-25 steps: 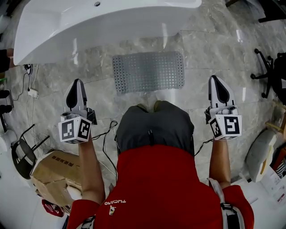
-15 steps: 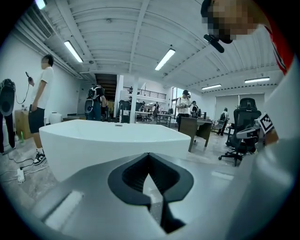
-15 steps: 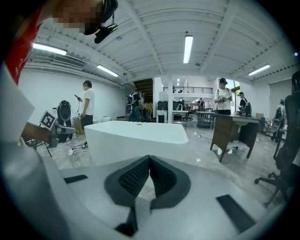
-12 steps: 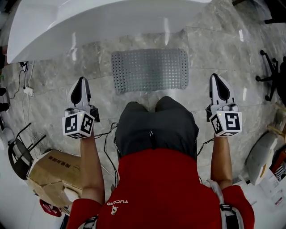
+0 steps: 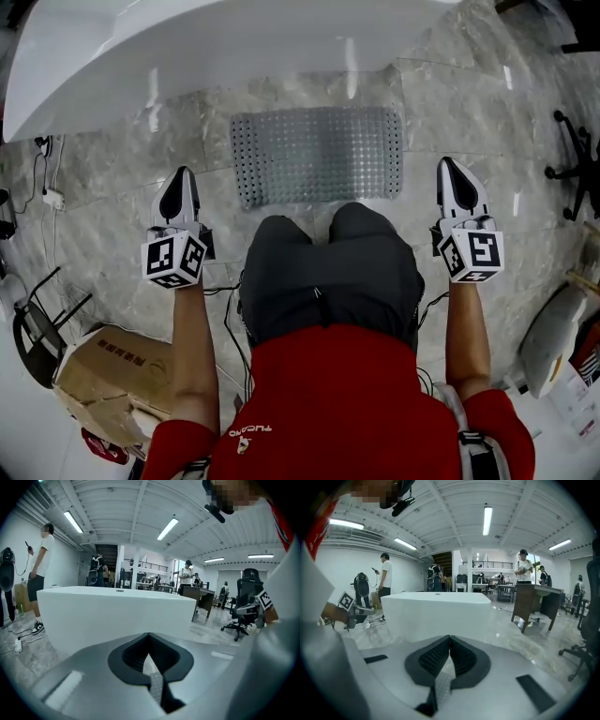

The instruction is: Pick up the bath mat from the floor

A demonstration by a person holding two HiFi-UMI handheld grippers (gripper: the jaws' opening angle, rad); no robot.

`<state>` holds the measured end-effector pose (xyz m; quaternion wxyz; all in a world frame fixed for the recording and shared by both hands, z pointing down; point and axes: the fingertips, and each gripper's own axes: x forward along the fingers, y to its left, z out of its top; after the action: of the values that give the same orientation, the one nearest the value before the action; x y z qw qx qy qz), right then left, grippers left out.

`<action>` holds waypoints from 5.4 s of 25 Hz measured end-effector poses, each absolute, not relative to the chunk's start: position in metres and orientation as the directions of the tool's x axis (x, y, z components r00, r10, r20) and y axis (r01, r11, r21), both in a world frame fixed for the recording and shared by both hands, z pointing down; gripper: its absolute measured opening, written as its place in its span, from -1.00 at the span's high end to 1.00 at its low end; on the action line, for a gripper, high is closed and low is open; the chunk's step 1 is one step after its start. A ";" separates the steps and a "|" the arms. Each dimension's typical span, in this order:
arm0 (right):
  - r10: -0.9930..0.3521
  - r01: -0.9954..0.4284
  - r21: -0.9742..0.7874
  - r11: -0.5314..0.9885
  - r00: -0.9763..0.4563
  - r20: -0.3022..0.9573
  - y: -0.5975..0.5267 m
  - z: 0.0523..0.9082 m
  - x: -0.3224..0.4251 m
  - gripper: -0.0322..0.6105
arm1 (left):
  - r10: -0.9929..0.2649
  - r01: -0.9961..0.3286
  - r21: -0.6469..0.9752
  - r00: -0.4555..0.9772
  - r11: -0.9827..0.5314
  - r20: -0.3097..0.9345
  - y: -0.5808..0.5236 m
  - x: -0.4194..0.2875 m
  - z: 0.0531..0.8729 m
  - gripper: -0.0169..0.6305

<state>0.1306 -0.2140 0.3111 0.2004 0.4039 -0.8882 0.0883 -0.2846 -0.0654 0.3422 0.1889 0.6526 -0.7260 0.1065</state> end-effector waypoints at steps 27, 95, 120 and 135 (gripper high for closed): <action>-0.679 -0.783 0.030 0.621 -0.519 0.519 -0.223 0.500 0.161 0.89 | -0.850 -0.986 0.103 -0.058 0.131 0.524 -0.063 -0.290 0.541 0.93; -0.237 -0.868 -0.159 0.471 -0.298 0.925 -0.227 0.894 0.225 -0.05 | -0.296 -0.965 0.158 0.091 0.211 0.951 -0.028 -0.289 0.898 -0.32; -0.281 -0.710 -0.325 0.625 -0.593 0.755 -0.208 0.795 0.151 0.74 | -0.523 -0.950 0.303 0.220 0.077 0.823 -0.052 -0.247 0.830 0.78; -0.396 -0.646 -0.340 0.683 -0.719 0.571 -0.221 0.698 0.116 0.74 | -0.710 -0.962 0.273 0.198 -0.008 0.676 -0.073 -0.249 0.730 0.79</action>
<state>0.1161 -0.2211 0.6983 0.2330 0.2936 -0.8873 0.2687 -0.2486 -0.0731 0.7298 0.3553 0.6875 -0.6080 0.1775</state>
